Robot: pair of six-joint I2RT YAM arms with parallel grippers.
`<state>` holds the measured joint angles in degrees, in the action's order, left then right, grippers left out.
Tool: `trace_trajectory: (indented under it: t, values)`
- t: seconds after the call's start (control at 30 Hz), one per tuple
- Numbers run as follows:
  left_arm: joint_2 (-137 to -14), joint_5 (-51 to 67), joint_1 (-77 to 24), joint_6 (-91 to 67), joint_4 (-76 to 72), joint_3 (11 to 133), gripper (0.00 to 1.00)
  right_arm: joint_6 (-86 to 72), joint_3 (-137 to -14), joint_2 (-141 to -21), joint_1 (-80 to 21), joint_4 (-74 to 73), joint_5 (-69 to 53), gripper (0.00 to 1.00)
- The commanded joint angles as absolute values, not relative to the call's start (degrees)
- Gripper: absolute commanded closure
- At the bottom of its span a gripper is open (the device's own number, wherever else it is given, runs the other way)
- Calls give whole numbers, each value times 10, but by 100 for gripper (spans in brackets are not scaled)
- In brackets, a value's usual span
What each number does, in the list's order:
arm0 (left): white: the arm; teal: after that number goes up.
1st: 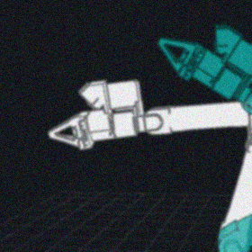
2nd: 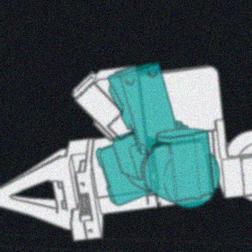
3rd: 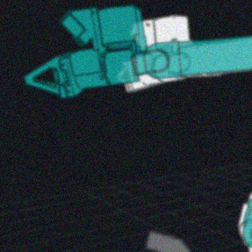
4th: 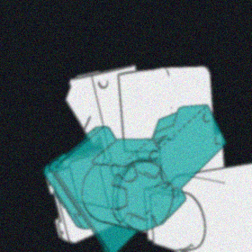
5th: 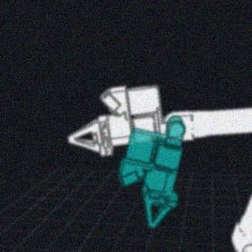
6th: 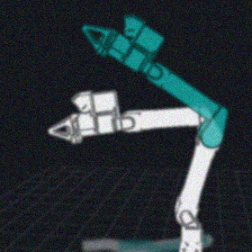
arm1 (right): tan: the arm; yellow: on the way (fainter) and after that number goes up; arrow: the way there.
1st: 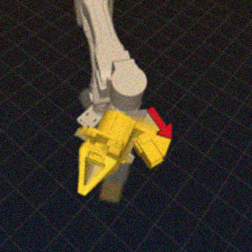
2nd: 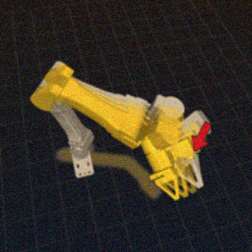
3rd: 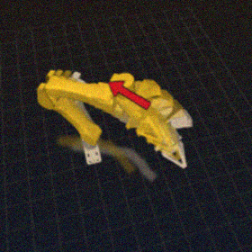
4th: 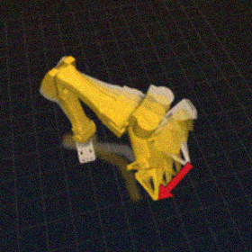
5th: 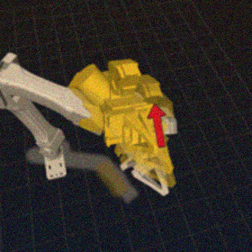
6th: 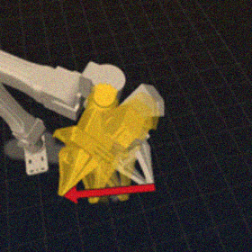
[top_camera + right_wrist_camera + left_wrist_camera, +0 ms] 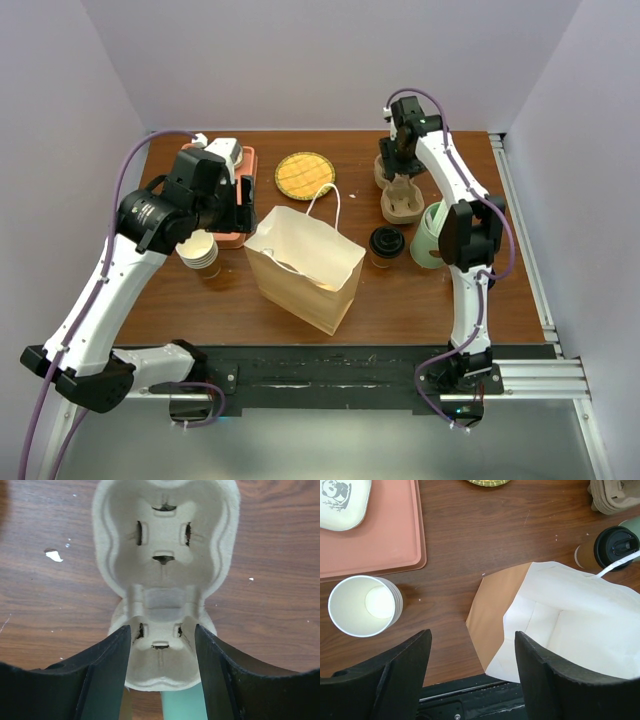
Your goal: Pack the takeout coffee
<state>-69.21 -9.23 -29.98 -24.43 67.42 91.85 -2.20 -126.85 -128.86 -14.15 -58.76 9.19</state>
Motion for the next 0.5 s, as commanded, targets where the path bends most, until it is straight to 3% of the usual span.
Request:
trace_trajectory:
  t: [0.0, 0.47]
  values:
    - [-686, -97, -298, -241, 665, 936, 28, -26, -1272, -1282, -132, -572, 69, 43]
    - [-691, -93, -298, -249, 661, 940, 28, -20, -1277, -1298, -120, -570, 49, 41]
